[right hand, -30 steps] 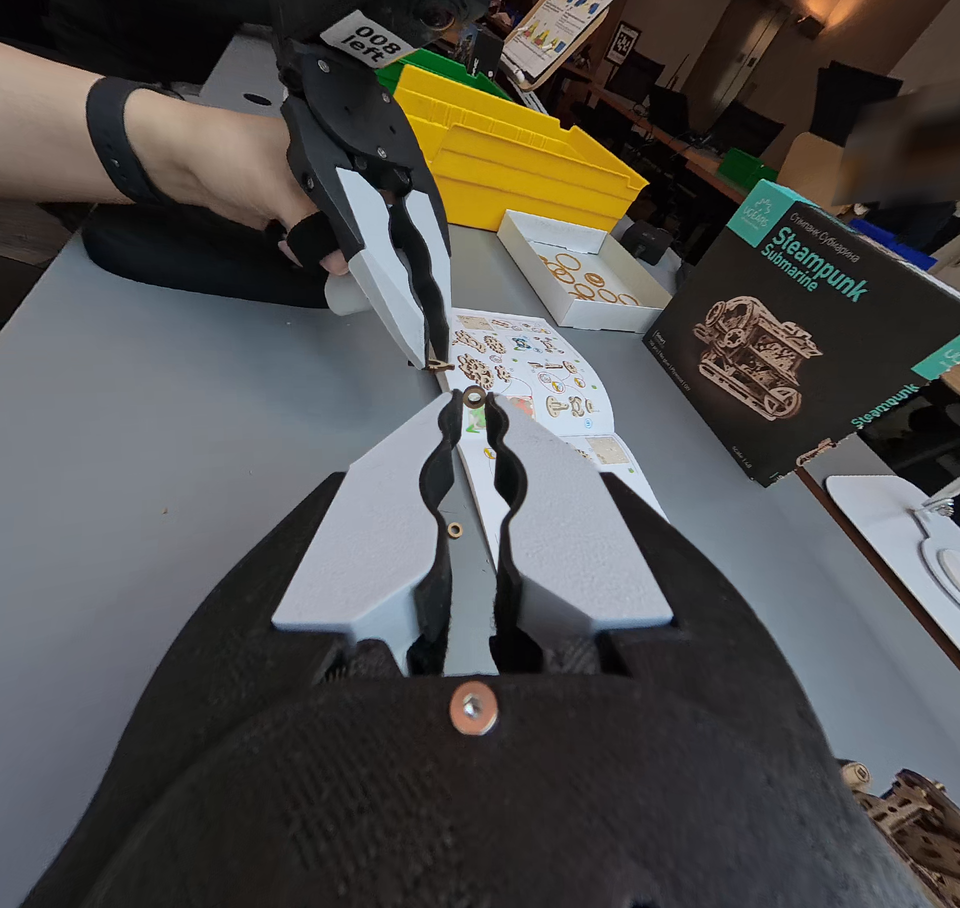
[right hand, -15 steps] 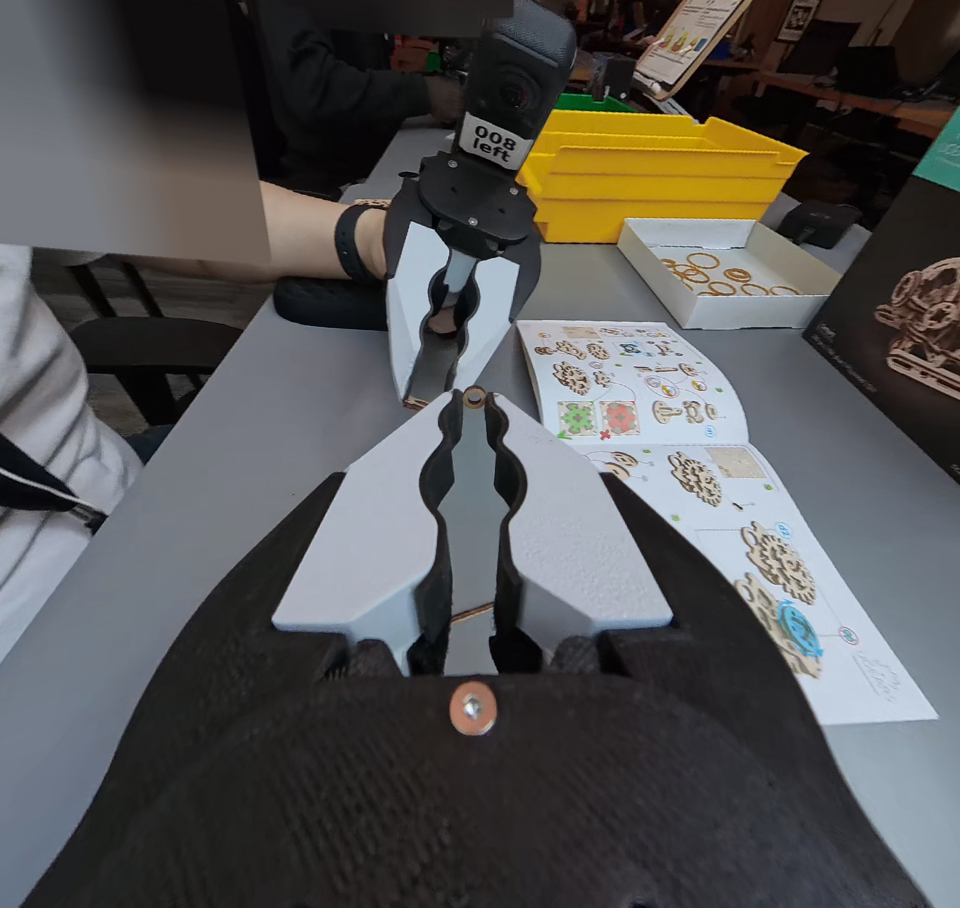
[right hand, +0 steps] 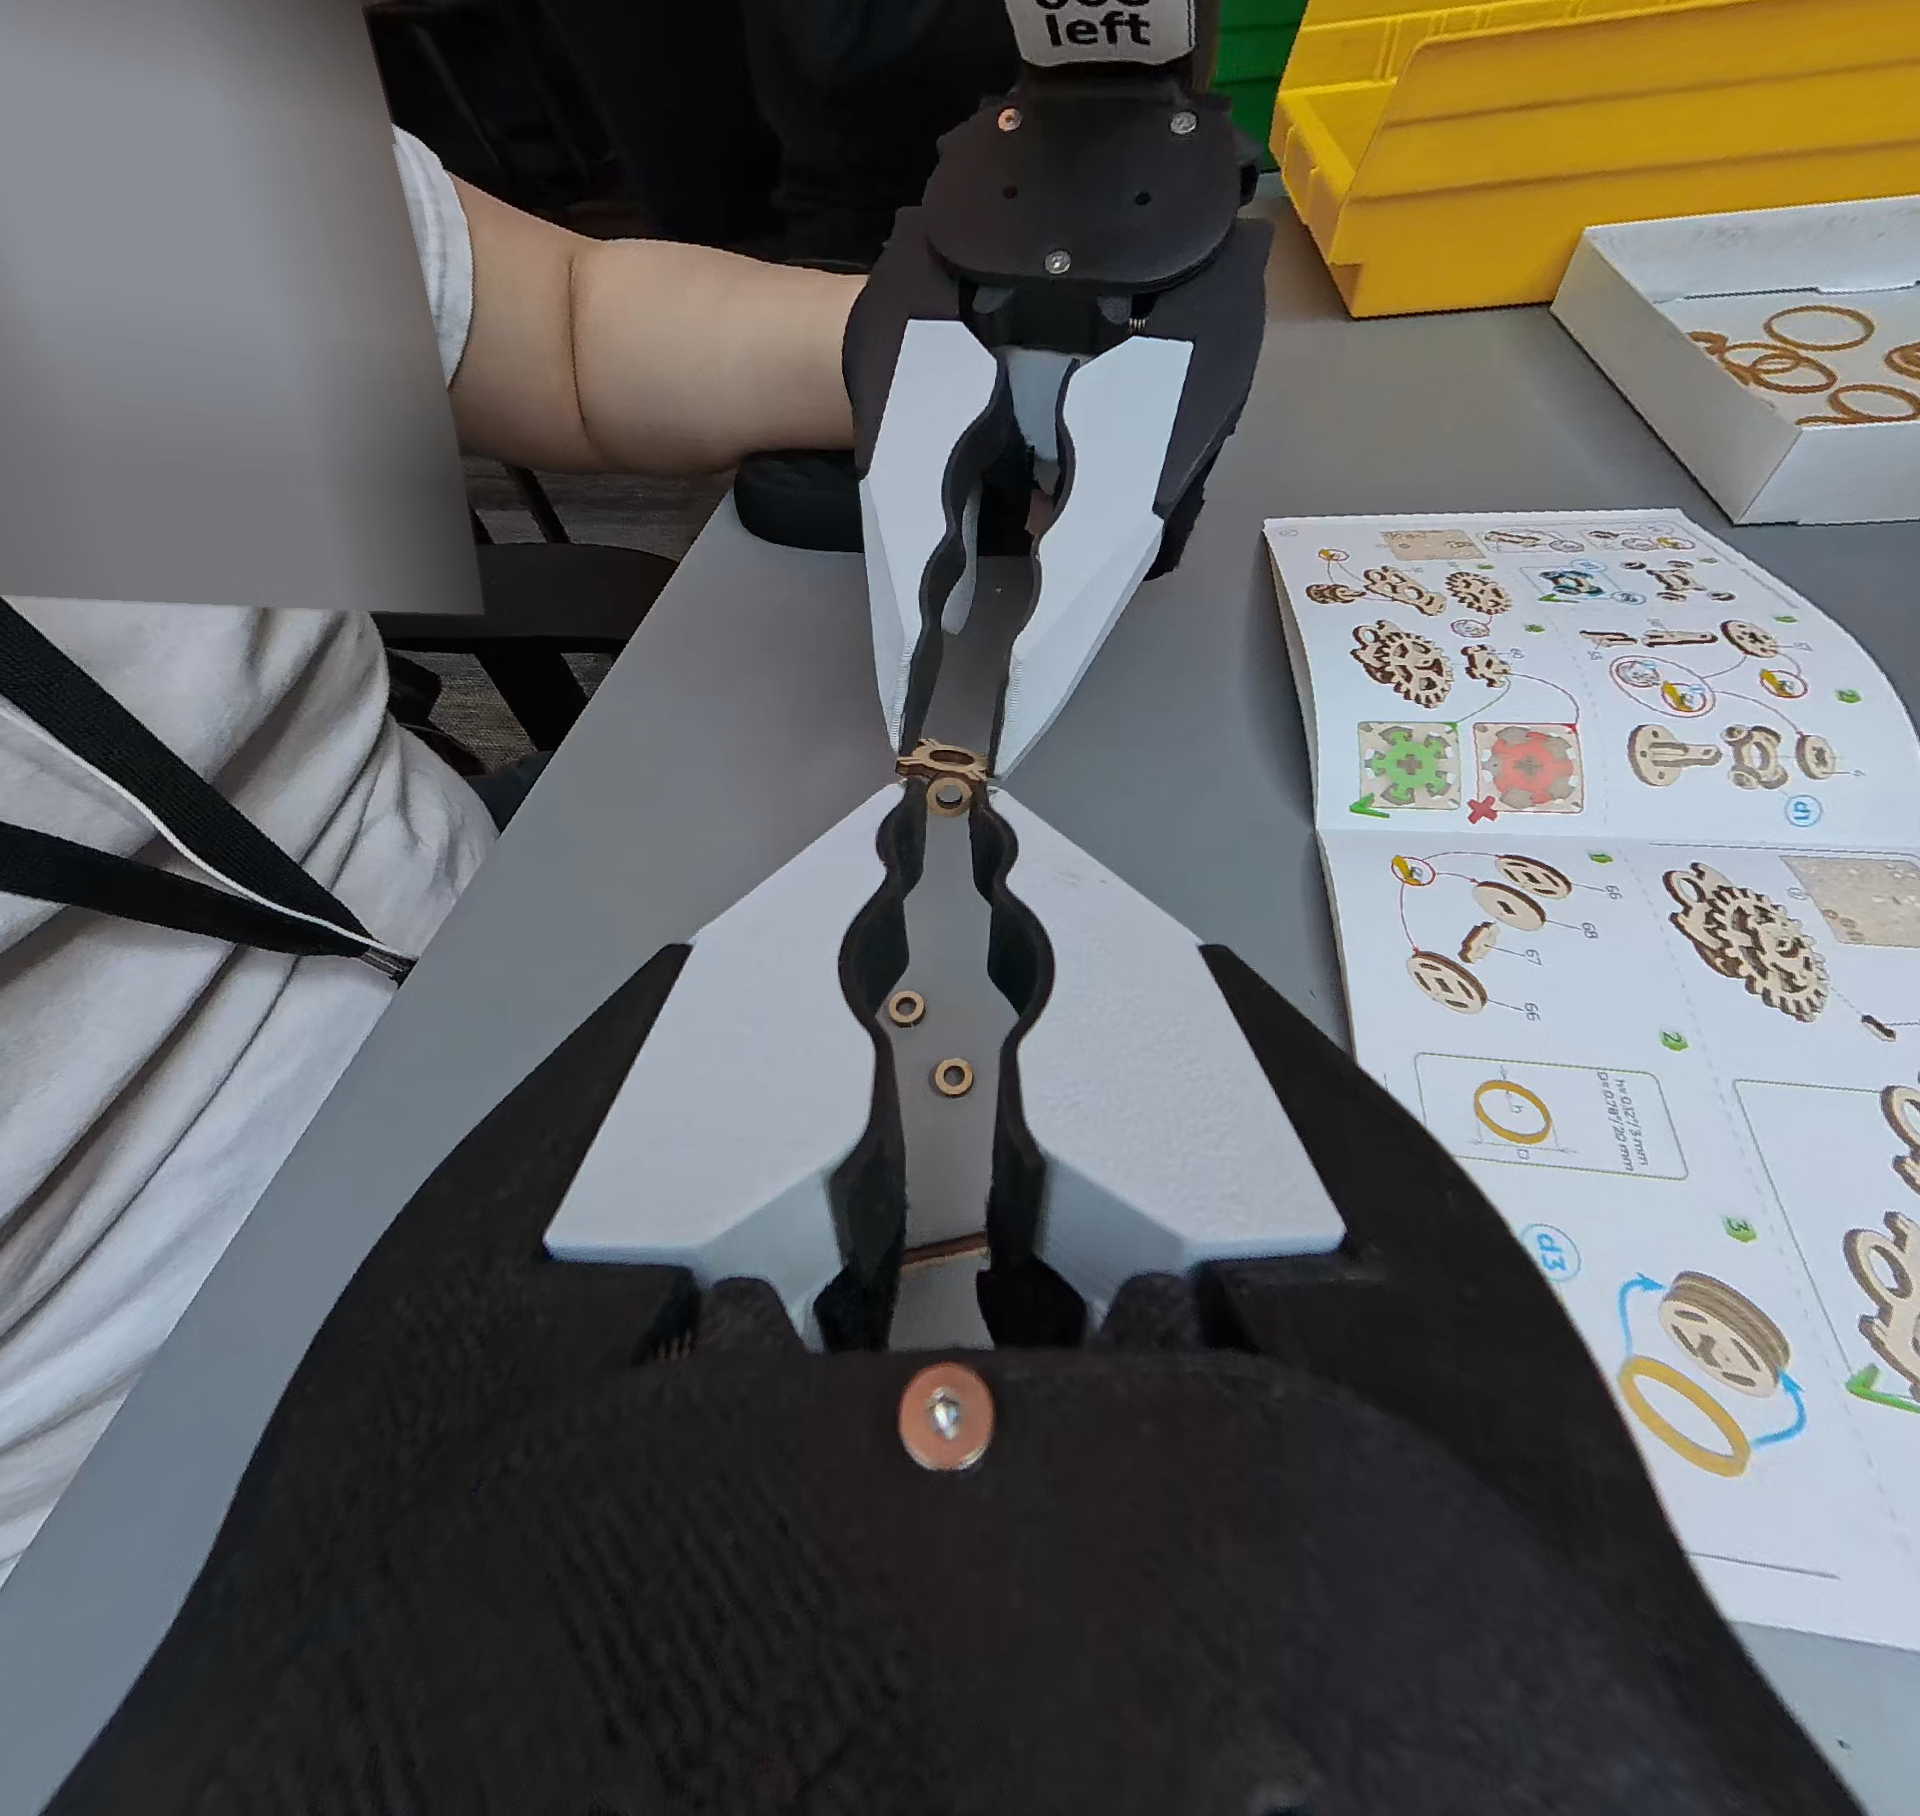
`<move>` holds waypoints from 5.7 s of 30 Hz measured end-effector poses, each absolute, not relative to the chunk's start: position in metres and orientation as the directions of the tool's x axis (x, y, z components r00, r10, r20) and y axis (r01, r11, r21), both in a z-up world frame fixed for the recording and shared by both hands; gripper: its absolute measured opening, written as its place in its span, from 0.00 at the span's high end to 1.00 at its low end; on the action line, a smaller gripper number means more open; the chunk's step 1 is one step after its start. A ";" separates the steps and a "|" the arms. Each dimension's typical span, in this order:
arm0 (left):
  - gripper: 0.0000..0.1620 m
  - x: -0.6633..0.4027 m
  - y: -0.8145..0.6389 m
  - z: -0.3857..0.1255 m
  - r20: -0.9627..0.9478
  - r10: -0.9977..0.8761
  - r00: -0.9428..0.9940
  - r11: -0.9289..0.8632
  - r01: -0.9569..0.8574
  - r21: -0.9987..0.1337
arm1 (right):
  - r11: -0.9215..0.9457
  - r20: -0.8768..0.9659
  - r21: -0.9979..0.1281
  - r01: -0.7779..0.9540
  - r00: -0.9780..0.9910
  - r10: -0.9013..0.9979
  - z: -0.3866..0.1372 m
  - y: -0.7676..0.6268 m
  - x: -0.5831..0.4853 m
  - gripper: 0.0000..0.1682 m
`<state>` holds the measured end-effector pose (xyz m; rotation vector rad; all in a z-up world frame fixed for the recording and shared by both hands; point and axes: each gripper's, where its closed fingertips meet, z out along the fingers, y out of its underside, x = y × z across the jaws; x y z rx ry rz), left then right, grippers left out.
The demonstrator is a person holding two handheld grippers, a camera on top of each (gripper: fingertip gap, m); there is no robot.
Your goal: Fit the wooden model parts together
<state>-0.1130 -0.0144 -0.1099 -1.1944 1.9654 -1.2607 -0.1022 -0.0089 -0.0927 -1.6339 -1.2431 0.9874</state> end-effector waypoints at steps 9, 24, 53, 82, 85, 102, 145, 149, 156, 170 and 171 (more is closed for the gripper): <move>0.90 -0.110 -0.028 -0.106 -0.112 -0.847 -0.519 0.309 -0.311 -0.899 | -0.219 -0.169 -0.908 0.358 0.166 0.972 -0.103 -0.017 -0.107 0.96; 0.90 -0.111 -0.035 -0.108 -0.155 -0.823 -0.546 0.361 -0.294 -0.885 | -0.371 -0.358 -0.871 0.323 0.101 0.928 -0.106 -0.026 -0.111 0.96; 0.90 -0.116 -0.053 -0.132 -0.070 -0.777 -0.625 0.396 -0.400 -0.827 | -0.421 -0.427 -0.782 0.459 0.098 0.899 -0.128 -0.042 -0.117 0.96; 0.90 -0.132 -0.021 -0.144 -0.059 -0.842 -0.537 0.393 -0.534 -0.748 | -0.094 -0.031 -0.697 0.711 0.101 0.994 -0.159 -0.049 -0.125 0.95; 0.90 -0.128 -0.018 -0.138 -0.108 -0.848 -0.518 0.406 -0.506 -0.761 | -0.107 -0.049 -0.729 0.676 0.105 0.993 -0.151 -0.050 -0.128 0.88; 0.90 -0.111 -0.027 -0.130 -0.323 -0.811 -0.488 0.544 -0.424 -0.724 | -0.758 -0.648 -0.590 0.277 0.398 0.649 -0.127 -0.013 -0.120 0.98; 1.00 -0.113 -0.030 -0.079 0.218 -0.920 -0.325 -0.110 -0.320 -0.941 | -0.354 -0.287 -0.893 0.278 0.254 0.924 -0.070 -0.022 -0.119 0.90; 1.00 -0.112 -0.031 -0.082 0.212 -0.923 -0.322 -0.099 -0.333 -0.938 | -0.310 -0.236 -0.910 0.275 0.271 0.933 -0.065 -0.021 -0.119 0.97; 1.00 -0.111 -0.032 -0.088 0.207 -0.925 -0.318 -0.086 -0.356 -0.931 | -0.336 -0.255 -0.890 0.308 0.274 0.927 -0.074 -0.022 -0.121 0.95; 0.84 -0.116 -0.034 -0.097 0.163 -0.941 -0.296 -0.047 -0.362 -0.931 | -0.287 -0.217 -0.920 0.268 0.262 0.940 -0.080 -0.024 -0.108 1.00; 0.84 -0.115 -0.038 -0.098 0.178 -0.934 -0.309 -0.056 -0.368 -0.928 | -0.310 -0.249 -0.921 0.237 0.256 0.934 -0.079 -0.024 -0.110 1.00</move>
